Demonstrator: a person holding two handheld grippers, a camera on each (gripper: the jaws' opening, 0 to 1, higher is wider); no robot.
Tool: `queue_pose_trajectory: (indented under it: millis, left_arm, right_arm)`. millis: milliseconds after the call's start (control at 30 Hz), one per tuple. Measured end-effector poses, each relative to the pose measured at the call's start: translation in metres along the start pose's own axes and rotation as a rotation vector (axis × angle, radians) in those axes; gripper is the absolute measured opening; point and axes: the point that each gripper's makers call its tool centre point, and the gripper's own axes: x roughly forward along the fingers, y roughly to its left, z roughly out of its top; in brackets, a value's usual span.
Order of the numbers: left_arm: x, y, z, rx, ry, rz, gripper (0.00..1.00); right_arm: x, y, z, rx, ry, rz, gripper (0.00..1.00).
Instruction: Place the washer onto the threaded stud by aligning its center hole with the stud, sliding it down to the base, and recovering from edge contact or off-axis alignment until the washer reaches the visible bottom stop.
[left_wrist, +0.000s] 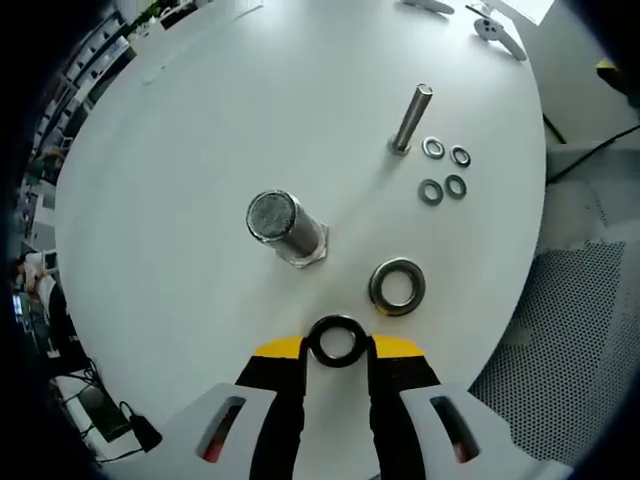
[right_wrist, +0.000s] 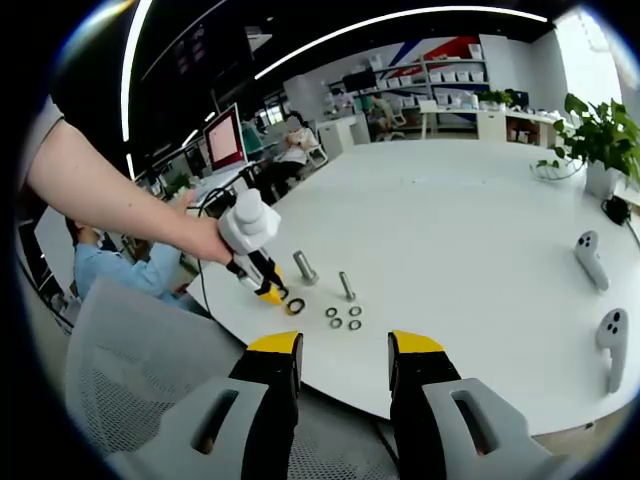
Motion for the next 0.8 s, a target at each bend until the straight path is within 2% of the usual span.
queue_pose_trajectory:
  millis: [267, 400, 533, 800]
  left_arm:
    - [-0.0007, -0.0010, 0.0008, -0.005, 0.065, 0.004, 0.20]
    - [-0.0020, -0.0006, 0.0003, -0.026, 0.034, -0.002, 0.20]
    - [-0.0007, -0.0013, -0.0007, -0.006, 0.011, -0.005, 0.19]
    - [-0.0015, -0.0017, 0.0000, 0.008, 0.014, -0.008, 0.19]
  right_arm:
    - [-0.0001, -0.0001, 0.0002, -0.001, -0.001, 0.000, 0.36]
    - [-0.0005, -0.0006, 0.0009, 0.002, -0.005, -0.002, 0.36]
    - [-0.0010, -0.0012, 0.0010, 0.005, -0.007, -0.005, 0.36]
    - [-0.0008, -0.0014, 0.0014, 0.007, -0.008, -0.006, 0.36]
